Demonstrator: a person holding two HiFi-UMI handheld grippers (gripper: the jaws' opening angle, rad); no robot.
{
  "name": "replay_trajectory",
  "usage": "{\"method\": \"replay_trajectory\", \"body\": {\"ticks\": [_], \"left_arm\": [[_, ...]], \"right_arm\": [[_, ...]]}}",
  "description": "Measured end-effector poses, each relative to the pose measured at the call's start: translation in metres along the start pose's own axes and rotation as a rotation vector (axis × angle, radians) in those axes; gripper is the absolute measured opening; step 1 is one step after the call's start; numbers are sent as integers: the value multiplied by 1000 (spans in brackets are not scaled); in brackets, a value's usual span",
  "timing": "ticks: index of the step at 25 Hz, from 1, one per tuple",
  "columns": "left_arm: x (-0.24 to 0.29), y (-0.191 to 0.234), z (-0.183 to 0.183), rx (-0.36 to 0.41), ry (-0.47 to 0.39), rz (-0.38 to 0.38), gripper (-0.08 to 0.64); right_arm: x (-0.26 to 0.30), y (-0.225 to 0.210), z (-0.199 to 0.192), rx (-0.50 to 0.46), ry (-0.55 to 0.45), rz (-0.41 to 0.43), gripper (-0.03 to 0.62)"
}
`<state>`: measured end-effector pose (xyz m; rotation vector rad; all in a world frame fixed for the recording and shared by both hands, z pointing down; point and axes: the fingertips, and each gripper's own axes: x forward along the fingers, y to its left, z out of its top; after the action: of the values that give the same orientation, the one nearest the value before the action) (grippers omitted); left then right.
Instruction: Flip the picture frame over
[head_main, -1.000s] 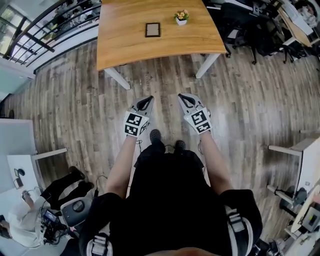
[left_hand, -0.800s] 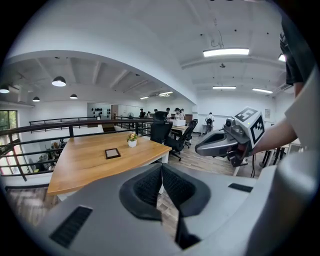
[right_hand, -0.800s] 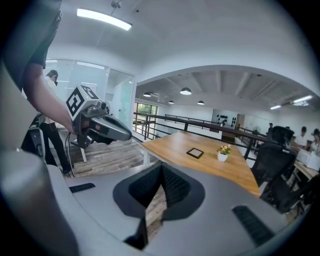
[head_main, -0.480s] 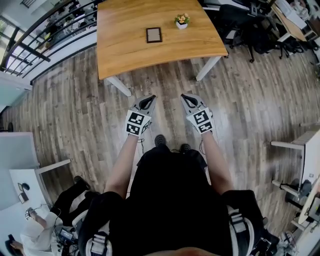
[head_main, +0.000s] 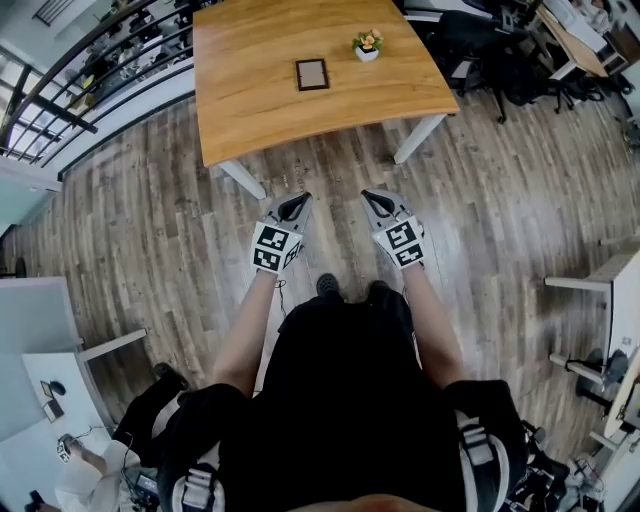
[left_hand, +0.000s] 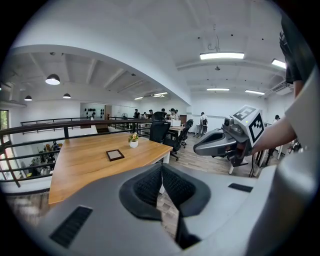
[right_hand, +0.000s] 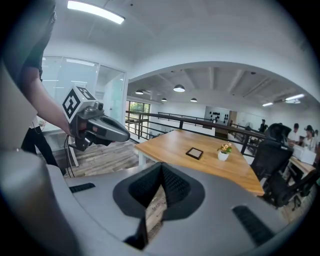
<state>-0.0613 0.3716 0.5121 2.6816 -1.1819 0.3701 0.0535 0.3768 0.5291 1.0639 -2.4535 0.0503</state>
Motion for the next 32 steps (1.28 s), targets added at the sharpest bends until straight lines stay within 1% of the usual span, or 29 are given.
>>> {"method": "replay_trajectory", "body": {"ticks": [3, 8, 13, 18, 22, 26, 28, 32], "left_arm": [[-2, 4, -2, -3, 2, -1, 21], [1, 6, -6, -16, 7, 4, 21], [12, 13, -10, -26, 15, 25, 21], [36, 24, -2, -36, 7, 40, 21], [56, 28, 0, -70, 18, 45, 21], [75, 33, 4, -55, 26, 46, 21], [82, 39, 4, -52, 31, 55, 21], [97, 54, 6, -74, 47, 90, 21]], "right_arm": [[3, 1, -2, 1, 9, -7, 5], [8, -7, -9, 30, 13, -20, 5], [17, -18, -17, 32, 12, -5, 5], [27, -49, -13, 16, 6, -3, 5], [32, -73, -20, 29, 32, -3, 5], [48, -96, -19, 45, 17, 4, 5], [56, -103, -19, 47, 17, 11, 5], [71, -117, -18, 45, 20, 41, 5]]}}
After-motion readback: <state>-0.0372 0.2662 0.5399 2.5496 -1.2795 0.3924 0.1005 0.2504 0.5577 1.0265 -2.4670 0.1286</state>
